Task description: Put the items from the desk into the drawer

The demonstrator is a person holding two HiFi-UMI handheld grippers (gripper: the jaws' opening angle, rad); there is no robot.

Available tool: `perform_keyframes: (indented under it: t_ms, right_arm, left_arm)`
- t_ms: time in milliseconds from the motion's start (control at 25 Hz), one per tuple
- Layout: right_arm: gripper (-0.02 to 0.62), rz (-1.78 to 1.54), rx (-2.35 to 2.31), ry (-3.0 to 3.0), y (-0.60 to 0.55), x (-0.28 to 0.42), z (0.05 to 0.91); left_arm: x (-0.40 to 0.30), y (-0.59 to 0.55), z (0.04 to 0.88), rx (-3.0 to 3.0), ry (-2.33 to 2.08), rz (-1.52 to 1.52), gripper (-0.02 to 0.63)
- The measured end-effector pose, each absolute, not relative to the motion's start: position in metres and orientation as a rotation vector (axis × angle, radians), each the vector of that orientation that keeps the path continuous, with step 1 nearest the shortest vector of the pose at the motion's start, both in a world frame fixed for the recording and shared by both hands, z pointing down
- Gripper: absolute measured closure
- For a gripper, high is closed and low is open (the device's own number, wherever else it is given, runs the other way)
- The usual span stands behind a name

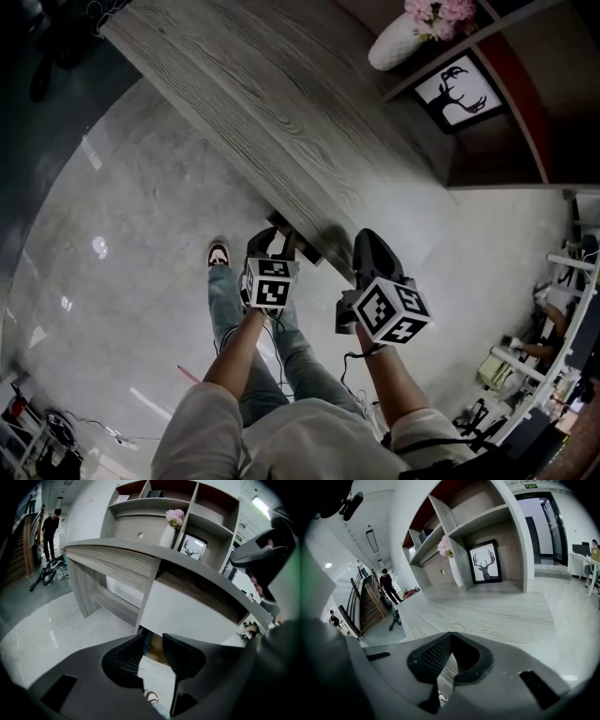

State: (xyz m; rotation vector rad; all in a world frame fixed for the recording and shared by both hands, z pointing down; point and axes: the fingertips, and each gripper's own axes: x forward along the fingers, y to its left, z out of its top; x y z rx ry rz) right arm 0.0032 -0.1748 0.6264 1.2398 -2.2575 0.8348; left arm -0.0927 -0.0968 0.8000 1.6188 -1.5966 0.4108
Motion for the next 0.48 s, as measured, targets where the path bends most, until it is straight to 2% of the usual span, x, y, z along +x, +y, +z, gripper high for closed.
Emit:
perform_keyframes:
  t_ms: [480]
  right_arm:
    - [0.597, 0.841, 1.255, -2.264, -0.17, -0.005, 0.611]
  left_arm:
    - [-0.11, -0.077, 0.755, 1.59, -1.636, 0.38, 0.472]
